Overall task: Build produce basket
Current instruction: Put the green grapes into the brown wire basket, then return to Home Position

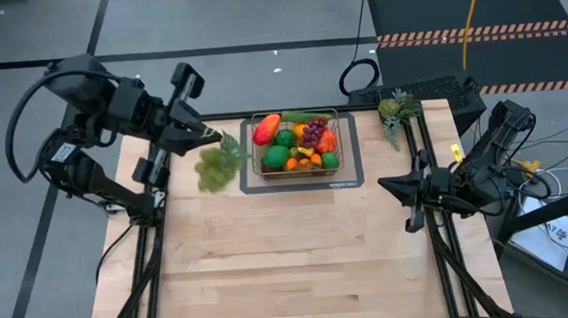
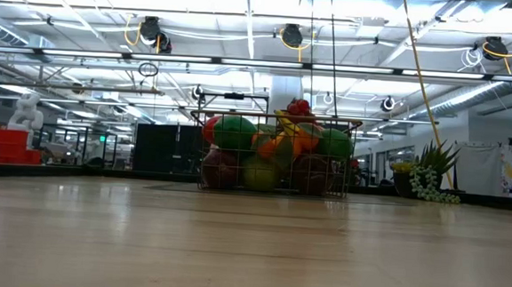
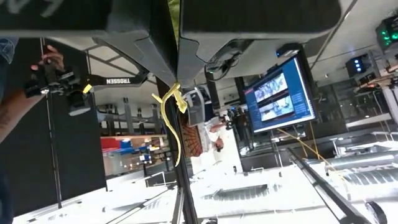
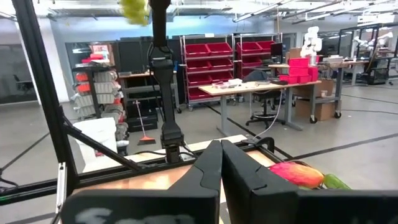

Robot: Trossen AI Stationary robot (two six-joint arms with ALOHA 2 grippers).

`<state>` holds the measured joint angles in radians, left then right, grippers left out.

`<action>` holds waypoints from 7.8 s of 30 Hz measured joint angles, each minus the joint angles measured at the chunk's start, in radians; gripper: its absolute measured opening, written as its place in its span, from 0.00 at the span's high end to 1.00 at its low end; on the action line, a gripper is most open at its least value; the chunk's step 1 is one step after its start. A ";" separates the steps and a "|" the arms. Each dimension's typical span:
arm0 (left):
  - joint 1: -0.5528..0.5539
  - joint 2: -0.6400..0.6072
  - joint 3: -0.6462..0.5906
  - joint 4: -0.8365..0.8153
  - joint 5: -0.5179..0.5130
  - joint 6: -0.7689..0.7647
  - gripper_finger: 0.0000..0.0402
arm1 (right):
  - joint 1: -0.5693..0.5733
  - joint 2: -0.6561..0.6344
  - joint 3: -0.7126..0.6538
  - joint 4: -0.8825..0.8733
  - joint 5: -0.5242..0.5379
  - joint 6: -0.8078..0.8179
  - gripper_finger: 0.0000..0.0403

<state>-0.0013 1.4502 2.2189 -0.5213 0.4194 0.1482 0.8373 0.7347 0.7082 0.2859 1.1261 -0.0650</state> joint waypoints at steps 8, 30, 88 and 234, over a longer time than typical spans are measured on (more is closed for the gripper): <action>0.000 0.000 0.000 0.000 -0.001 0.004 0.99 | -0.007 -0.001 0.000 0.001 -0.001 0.000 1.00; 0.002 0.006 0.001 -0.023 -0.455 0.061 0.99 | -0.007 0.000 0.000 -0.003 0.023 0.053 1.00; 0.193 0.475 -0.001 -0.667 -0.729 -0.440 0.99 | -0.044 -0.196 -0.134 -0.007 0.073 0.045 1.00; 0.309 0.121 -0.348 -0.146 -0.211 -0.043 0.93 | -0.047 -0.122 -0.132 0.139 -0.006 -0.094 1.00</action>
<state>0.3073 1.5715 1.8706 -0.6672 0.2089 0.1052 0.7906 0.6129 0.5758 0.4247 1.1203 -0.1586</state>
